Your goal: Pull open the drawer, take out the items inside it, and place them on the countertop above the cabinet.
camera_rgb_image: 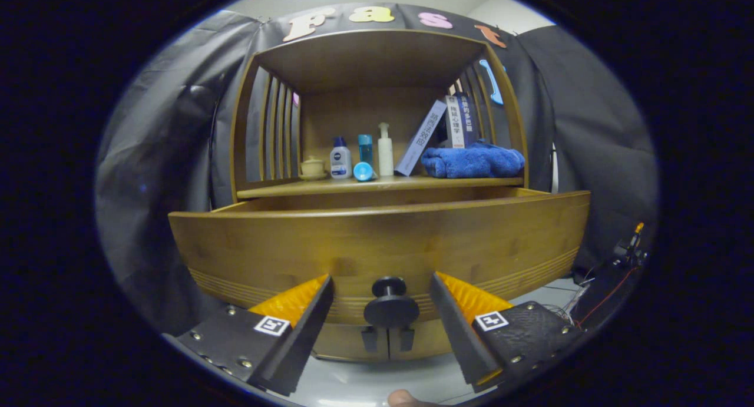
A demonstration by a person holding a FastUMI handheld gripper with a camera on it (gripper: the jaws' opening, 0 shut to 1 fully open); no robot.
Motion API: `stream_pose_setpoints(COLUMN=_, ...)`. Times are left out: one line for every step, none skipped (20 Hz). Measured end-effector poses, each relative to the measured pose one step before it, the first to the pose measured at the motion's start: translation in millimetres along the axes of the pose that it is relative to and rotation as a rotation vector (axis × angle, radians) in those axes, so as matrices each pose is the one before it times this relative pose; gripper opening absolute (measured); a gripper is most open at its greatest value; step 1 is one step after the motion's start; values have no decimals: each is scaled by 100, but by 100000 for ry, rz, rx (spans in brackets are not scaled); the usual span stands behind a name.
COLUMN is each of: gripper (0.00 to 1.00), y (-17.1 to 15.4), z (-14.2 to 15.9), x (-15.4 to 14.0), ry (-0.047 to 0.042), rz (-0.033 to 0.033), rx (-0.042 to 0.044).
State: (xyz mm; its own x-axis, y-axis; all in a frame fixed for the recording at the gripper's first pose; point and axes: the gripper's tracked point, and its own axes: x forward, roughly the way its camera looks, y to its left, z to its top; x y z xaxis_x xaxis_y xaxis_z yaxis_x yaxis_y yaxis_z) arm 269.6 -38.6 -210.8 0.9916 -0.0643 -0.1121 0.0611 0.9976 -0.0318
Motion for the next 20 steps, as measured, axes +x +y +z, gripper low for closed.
stream_pose_setpoints(gripper=99, y=324, z=-647, x=457, ry=821, rz=96, rx=-12)
stream_pose_setpoints(gripper=99, y=54, z=148, x=-20, ry=202, rz=-170, rx=-1045)
stream_pose_setpoints(gripper=99, y=-42, z=210, x=719, ry=157, rz=-245, rx=-1265)
stream_pose_setpoints(gripper=99, y=18, z=144, x=928, ry=-331, rz=-210, rx=-1037)
stream_pose_setpoints(gripper=99, y=87, z=105, x=877, ry=99, rz=-257, rx=-743)
stream_pose_setpoints(gripper=99, y=-29, z=34, x=572, ry=500, rz=-313, rx=-643)
stream_pose_setpoints(gripper=99, y=105, z=-21, x=581, ry=360, rz=-123, rx=-268)
stream_pose_setpoints(gripper=99, y=-18, z=70, x=444, ry=3, rz=158, rx=-94)
stream_pose_setpoints(gripper=99, y=63, z=169, x=735, ry=-28, rz=185, rx=754)
stream_pose_setpoints(gripper=99, y=4, z=55, x=660, ry=85, rz=-150, rx=-341)
stream_pose_setpoints(gripper=99, y=6, z=137, x=627, ry=-349, rz=-136, rx=-519)
stream_pose_setpoints(gripper=99, y=52, z=-8, x=741, ry=172, rz=-278, rx=-1479)
stream_pose_setpoints(gripper=99, y=8, z=15, x=638, ry=-636, rz=-448, rx=-1813)
stream_pose_setpoints(gripper=99, y=65, z=61, x=681, ry=-168, rz=-395, rx=-1745)
stream_pose_setpoints(gripper=99, y=8, z=-95, x=730, ry=-671, rz=-333, rx=-711)
stream_pose_setpoints(gripper=99, y=22, z=186, x=646, ry=-535, rz=-163, rx=141)
stream_pose_setpoints(gripper=99, y=96, z=-4, x=553, ry=-458, rz=-157, rx=149)
stream_pose_setpoints(gripper=99, y=41, z=39, x=607, ry=-656, rz=-188, rx=-976)
stream_pose_setpoints(gripper=99, y=34, z=-147, x=308, ry=-371, rz=-317, rx=-1648)
stream_pose_setpoints(gripper=99, y=23, z=111, x=457, ry=-1728, rz=-303, rx=-1735)
